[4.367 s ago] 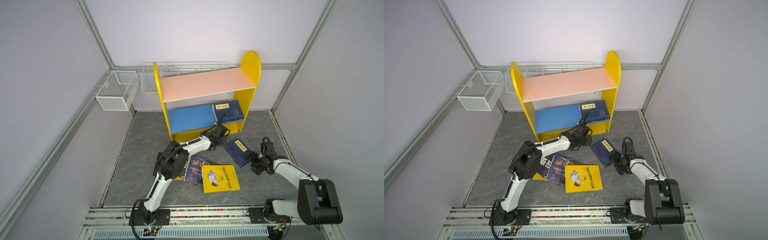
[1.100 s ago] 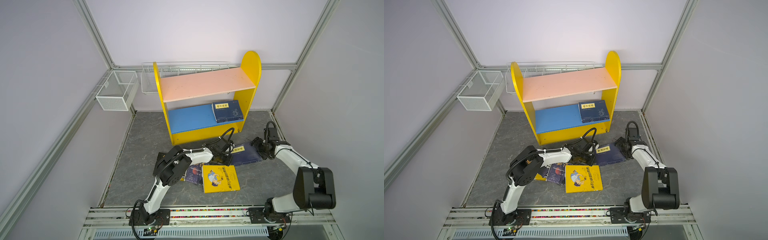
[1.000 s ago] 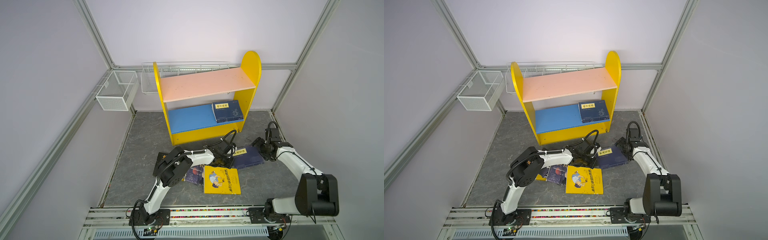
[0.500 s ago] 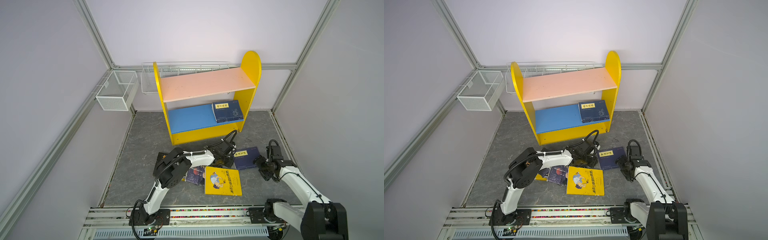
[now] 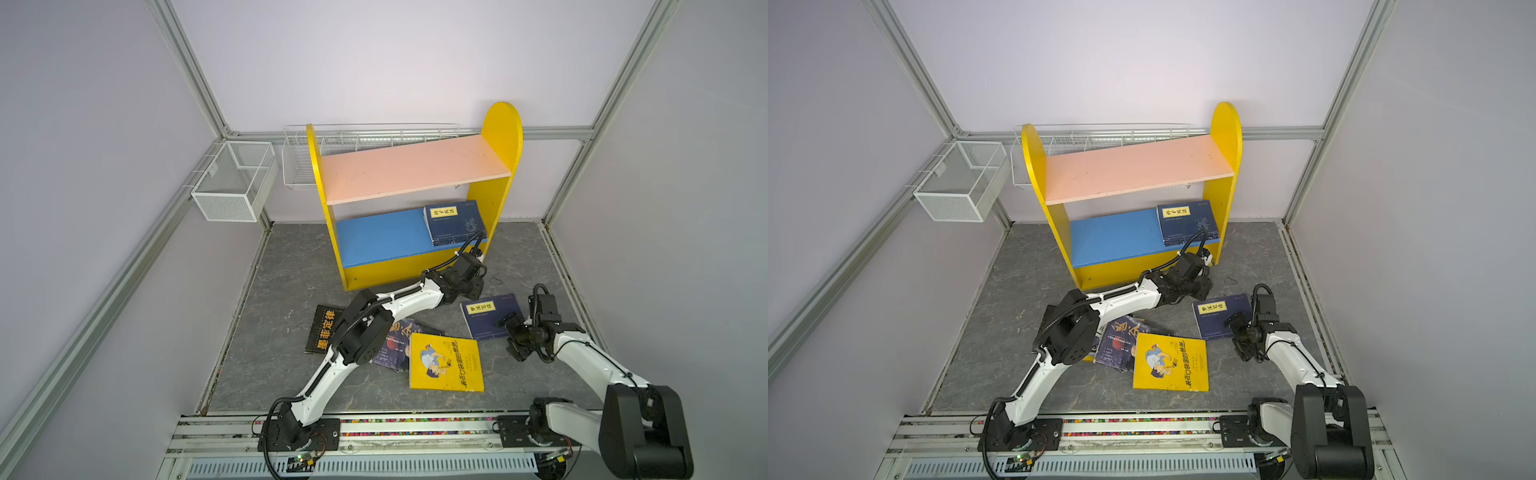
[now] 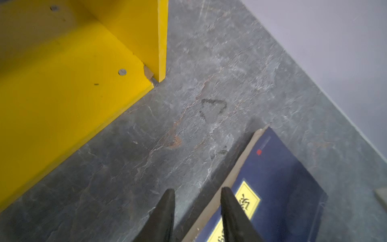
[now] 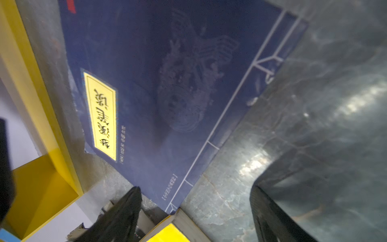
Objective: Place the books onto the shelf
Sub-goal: 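Lift the dark blue book off the floor with the right gripper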
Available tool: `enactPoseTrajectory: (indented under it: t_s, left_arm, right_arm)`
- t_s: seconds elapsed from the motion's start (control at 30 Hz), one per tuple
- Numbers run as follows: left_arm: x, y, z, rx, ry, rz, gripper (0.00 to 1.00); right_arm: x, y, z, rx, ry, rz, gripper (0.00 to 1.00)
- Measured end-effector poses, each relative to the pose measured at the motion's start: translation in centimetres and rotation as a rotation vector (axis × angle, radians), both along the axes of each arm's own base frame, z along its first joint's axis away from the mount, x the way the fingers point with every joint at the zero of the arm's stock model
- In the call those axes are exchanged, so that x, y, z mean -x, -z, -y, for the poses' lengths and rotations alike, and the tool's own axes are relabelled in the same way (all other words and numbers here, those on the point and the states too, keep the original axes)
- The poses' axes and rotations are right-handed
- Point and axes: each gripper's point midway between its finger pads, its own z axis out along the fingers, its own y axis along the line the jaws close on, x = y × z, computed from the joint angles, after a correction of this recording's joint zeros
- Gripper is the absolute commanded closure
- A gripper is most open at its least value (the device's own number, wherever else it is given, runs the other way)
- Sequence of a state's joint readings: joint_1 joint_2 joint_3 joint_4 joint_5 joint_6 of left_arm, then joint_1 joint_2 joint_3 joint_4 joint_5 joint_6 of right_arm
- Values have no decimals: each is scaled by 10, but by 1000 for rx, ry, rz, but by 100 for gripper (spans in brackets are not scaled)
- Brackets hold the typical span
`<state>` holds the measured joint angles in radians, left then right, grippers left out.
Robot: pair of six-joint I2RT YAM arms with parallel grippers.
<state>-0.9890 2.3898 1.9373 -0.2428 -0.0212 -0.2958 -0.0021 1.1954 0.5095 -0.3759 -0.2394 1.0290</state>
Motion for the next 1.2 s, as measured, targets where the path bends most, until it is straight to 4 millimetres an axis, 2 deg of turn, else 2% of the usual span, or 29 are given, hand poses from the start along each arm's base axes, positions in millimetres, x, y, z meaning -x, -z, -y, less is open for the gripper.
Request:
enactPoseTrajectory:
  t_s: [0.1,0.2,0.47,0.57,0.77,1.03,1.2]
  left_arm:
    - [2,27,-6,-52,-11,-34,64]
    - [4,38,-8,-71,-15,-52,68]
    - [10,43,-9,-76,-5,-84,81]
    - [14,50,-12,-85,2,-99,82]
    - [14,52,-11,-76,13,-93,84]
    - [8,52,-14,-66,7,-78,85]
    - [0,52,-18,-60,-9,-67,86]
  right_arm:
    - [-8,-1,-5,-26,-12,26,15]
    - [-15,-3,-8,-45,-22,50,15]
    - [-27,-6,-10,-98,-8,119,15]
    - [-30,-8,-11,-117,-1,150,15]
    - [-34,-11,-11,-134,6,216,17]
    - [-40,-15,-16,-204,35,286,28]
    - [-47,-25,-20,-245,38,336,32]
